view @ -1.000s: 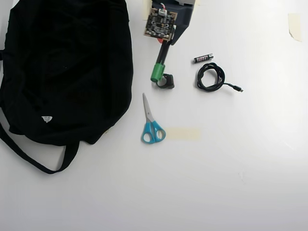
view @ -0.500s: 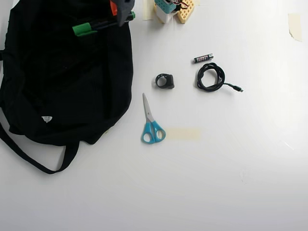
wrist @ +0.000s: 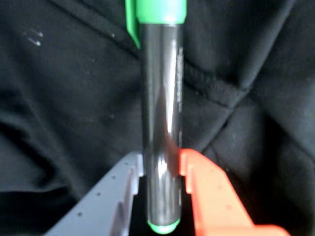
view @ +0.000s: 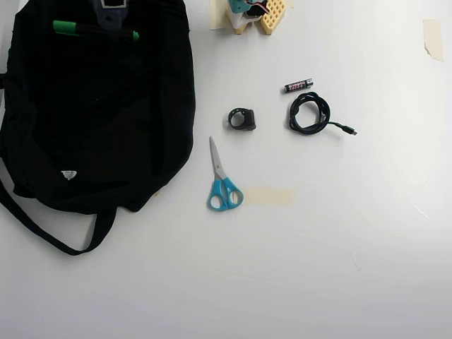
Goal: Put the green marker into the black bag
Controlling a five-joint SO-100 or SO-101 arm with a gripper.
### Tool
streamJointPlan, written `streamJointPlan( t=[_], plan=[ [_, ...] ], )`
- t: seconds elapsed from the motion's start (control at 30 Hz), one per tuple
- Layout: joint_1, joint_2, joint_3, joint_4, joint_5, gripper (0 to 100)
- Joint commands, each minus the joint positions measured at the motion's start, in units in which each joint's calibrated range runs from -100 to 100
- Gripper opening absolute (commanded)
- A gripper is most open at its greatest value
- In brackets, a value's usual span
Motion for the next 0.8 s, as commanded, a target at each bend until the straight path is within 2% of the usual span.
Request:
streamJointPlan(
  t=[0.0,0.03,0.07,0.13,0.27,0.33,0.4,0.43,0.6,0.7,0.77],
  plan=[
    [-0.7,0.7,-1.8,-0.6,0.1,3],
    [-0.9,0.2,-1.8,-0.6,0.0,5],
    [-1.5,-0.1,-1.9,-0.6,0.1,14],
    [-3.2,-0.1,-1.9,-0.6,0.0,24],
    [-7.3,-2.2,-1.9,0.2,-0.1,25],
    [-9.7,-9.8,-1.9,4.2,-0.2,24],
    [-12.2,-19.0,-1.9,8.8,-0.3,6],
    [-15.6,-21.7,-1.8,8.9,-0.4,2],
    [-38.4,-22.4,-1.9,8.1,-0.4,2],
    [-43.1,-24.9,-1.8,8.7,0.1,2],
    [-48.4,-30.2,3.1,13.4,0.2,2]
  ],
)
